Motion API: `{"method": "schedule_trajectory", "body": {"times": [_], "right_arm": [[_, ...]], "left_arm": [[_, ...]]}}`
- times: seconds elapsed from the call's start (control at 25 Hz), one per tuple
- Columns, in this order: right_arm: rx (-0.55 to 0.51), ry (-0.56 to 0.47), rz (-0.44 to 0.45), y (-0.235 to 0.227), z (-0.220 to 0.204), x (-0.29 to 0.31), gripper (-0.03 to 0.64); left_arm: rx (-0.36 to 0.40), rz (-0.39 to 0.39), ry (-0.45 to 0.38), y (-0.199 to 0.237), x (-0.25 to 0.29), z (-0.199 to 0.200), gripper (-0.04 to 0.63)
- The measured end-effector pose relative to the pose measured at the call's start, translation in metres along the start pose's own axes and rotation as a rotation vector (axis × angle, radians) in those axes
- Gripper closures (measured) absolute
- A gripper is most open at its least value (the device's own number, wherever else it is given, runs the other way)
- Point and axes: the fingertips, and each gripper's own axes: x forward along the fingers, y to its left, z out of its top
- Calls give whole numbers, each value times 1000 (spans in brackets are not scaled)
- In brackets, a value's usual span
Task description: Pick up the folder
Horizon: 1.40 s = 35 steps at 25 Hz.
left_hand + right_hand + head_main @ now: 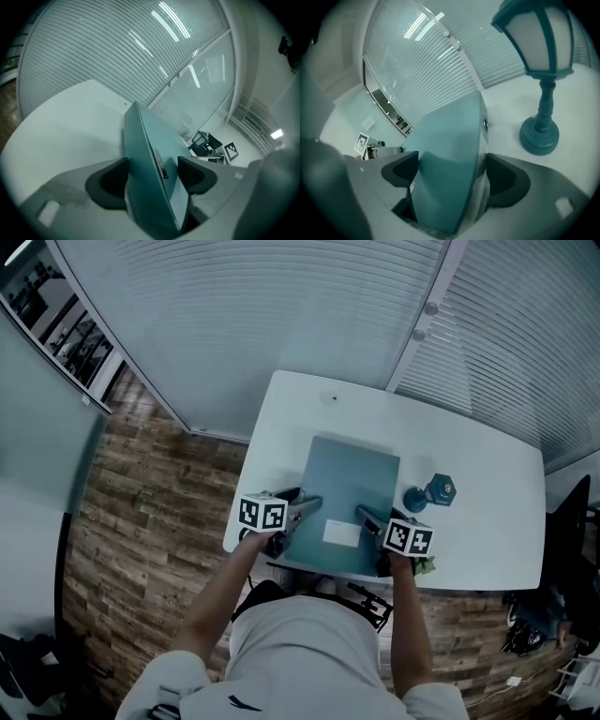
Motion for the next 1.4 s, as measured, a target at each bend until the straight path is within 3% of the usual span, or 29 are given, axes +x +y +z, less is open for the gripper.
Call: {"method": "schedule_trajectory", "body": {"times": [0.12,0.28,0.4,0.6,0.76,0.92,1.4], "right_arm": [[-109,-108,17,14,21,-12,169],[-331,-358,44,50,63,-38,167],[-477,-493,37,69,78,-57,167],[-695,-623,-39,96,86,-82,169],[-822,-633,-123,98,79,-85,172],[-811,-620,-142,89,64,-88,187],[-701,-535,-110,81,83,-80,191]], "left_arm": [[91,-9,-96,-13,-10,14,256],[300,-31,-275,-41,-33,53,252],[442,-53,-356,-60,-45,69,250],[598,-62,-458,-82,-62,82,249],[725,-48,-506,-91,-73,79,249],[768,-50,-554,-102,-83,66,264],[720,-76,-533,-92,-67,86,264]]}}
